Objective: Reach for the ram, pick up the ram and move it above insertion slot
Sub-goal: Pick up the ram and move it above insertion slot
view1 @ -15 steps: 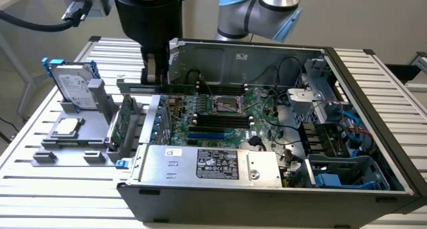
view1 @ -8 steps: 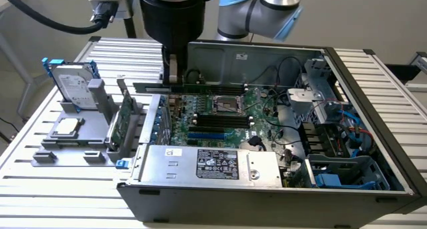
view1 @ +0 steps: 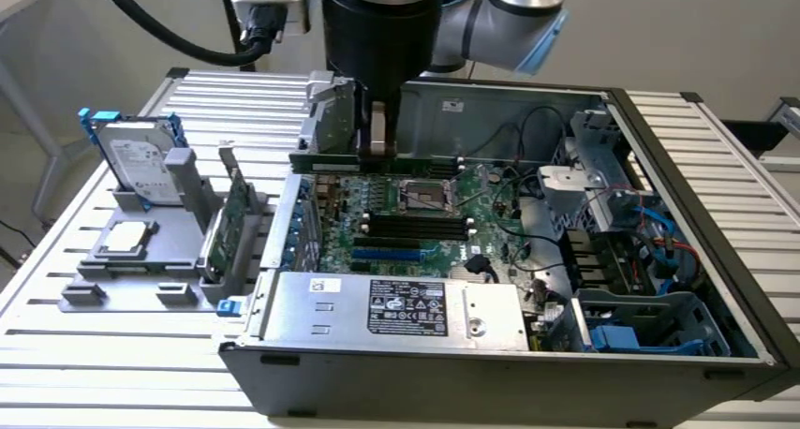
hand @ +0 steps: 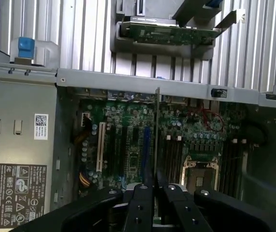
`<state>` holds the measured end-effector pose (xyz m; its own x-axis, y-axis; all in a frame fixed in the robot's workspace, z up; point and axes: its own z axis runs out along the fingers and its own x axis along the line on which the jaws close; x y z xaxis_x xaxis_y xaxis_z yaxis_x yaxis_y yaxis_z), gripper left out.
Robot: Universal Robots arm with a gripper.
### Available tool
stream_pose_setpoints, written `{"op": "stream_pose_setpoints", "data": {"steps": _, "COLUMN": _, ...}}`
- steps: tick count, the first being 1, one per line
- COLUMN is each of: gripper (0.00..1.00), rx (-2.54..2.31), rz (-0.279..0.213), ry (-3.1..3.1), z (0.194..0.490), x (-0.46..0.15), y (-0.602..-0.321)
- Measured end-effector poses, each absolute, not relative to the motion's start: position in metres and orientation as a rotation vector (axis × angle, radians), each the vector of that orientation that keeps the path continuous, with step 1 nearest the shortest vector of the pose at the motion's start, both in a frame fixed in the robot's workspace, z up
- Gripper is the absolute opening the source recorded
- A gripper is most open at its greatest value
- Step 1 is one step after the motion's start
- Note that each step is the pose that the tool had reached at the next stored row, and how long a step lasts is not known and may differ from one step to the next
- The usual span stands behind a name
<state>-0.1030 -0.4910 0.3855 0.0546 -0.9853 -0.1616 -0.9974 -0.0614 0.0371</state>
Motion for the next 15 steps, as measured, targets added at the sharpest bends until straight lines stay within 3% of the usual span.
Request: {"op": "stream_pose_setpoints", "data": {"steps": 15, "gripper": 0.14, "rx": -2.228, "rz": 0.201, "ry": 2.103, "z": 0.382, "x": -0.070, "y": -0.443}}
